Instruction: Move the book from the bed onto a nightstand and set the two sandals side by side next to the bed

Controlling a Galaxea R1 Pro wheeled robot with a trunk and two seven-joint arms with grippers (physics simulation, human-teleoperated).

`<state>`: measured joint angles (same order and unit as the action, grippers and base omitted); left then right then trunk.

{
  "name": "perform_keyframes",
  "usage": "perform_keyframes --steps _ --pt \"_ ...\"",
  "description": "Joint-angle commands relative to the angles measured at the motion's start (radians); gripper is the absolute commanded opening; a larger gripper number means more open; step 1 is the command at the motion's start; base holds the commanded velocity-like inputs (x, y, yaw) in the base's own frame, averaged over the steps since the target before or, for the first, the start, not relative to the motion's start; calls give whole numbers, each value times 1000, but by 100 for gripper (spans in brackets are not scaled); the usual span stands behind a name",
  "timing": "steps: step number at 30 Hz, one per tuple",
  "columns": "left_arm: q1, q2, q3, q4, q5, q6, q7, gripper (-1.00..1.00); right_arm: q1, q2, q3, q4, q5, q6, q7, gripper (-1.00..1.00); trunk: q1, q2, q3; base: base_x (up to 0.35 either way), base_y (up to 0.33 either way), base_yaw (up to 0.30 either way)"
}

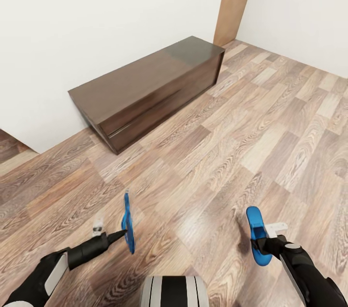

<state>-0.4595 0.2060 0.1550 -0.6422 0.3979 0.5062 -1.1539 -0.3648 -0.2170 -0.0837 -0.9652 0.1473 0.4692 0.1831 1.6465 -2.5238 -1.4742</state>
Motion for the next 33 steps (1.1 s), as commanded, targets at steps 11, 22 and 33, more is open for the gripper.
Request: perform_keyframes --steps 11,22,33 --pt "1 30 0 240 -88 -260 59 -100 5 -112 -65 16 -415 11 141 -100 -5 2 42 0 0 0" --pt "12 29 -2 246 -105 -316 57 -100 8 -230 -65 374 -556 6 739 -100 -10 5 85 0 0 0" --pt "13 29 -10 312 -109 -402 55 -100 9 -225 -63 684 -560 -214 821 -100 -15 7 127 0 0 0"
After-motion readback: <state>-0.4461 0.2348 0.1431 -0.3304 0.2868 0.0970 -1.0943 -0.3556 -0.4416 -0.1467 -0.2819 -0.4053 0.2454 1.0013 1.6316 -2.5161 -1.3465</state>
